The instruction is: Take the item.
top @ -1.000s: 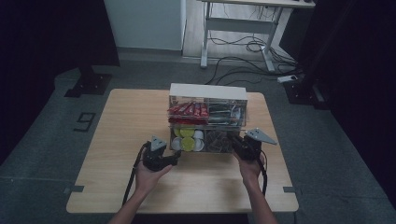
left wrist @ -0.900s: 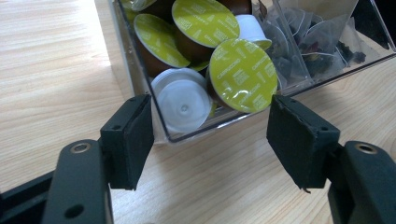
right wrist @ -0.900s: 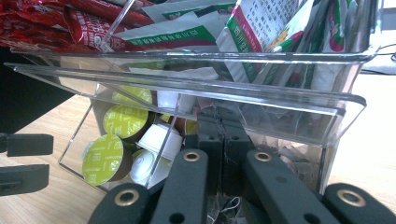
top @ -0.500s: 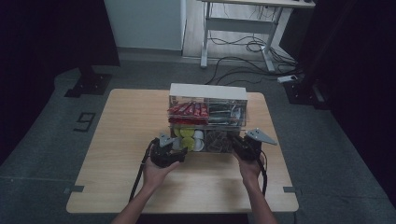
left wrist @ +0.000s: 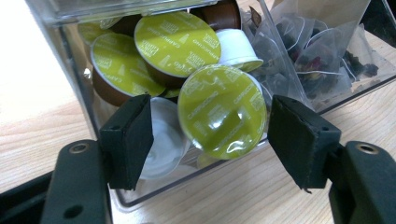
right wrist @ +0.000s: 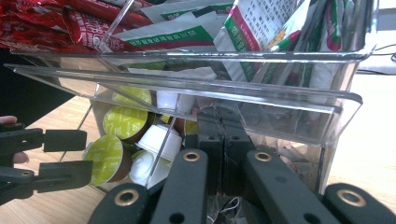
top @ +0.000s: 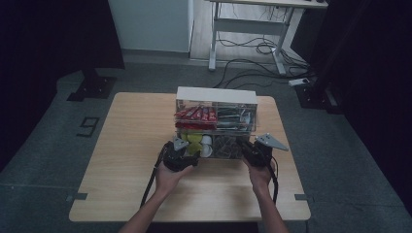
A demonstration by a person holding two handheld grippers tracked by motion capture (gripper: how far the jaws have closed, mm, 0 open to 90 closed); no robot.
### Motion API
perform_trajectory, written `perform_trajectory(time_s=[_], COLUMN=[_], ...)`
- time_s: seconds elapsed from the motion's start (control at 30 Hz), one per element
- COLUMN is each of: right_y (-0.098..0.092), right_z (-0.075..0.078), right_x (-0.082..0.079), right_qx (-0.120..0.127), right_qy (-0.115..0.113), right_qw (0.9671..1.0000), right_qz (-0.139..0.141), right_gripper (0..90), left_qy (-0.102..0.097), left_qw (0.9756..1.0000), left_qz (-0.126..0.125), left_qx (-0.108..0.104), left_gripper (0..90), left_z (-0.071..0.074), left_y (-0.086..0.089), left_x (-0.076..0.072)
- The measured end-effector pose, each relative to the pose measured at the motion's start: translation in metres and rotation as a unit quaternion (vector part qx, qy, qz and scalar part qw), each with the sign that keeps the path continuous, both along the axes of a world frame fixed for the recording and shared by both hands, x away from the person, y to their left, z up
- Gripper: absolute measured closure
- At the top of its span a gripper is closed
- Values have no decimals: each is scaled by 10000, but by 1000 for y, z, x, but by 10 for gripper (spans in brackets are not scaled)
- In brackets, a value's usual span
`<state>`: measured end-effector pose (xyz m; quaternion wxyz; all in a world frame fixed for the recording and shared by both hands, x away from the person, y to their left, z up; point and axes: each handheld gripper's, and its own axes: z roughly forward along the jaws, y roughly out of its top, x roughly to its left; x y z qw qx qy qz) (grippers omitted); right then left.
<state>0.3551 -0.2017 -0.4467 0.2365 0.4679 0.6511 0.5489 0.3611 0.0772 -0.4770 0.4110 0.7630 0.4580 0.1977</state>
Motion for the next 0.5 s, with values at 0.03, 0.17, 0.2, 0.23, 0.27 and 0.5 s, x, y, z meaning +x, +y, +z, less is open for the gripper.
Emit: perform_trajectory(time_s=[0.03, 0.17, 0.2, 0.23, 0.27, 0.5], right_y=[0, 0, 0, 0, 0, 0], right_z=[0, 0, 0, 0, 0, 0], right_x=[0, 0, 0, 0, 0, 0], right_qx=[-3, -1, -3, 0, 0, 4], right_qy=[1, 6, 5, 8, 9, 9], right_qw=[10000, 10000, 10000, 10000, 10000, 10000], right_qz=[-3, -8, -8, -8, -5, -5], right_gripper=[887, 887, 887, 887, 887, 887], left_qy=[-4, -9, -7, -19, -22, -74], left_qw=[10000, 10000, 10000, 10000, 10000, 9999], left_qz=[2, 28, 15, 23, 26, 64], left_qx=[19, 34, 41, 39, 48, 82], left_gripper=[314, 311, 310, 310, 309, 310], left_z=[0, -2, -2, -3, -3, -5], left_y=[-1, -7, -8, -9, -10, -16], left_x=[1, 3, 4, 4, 5, 6])
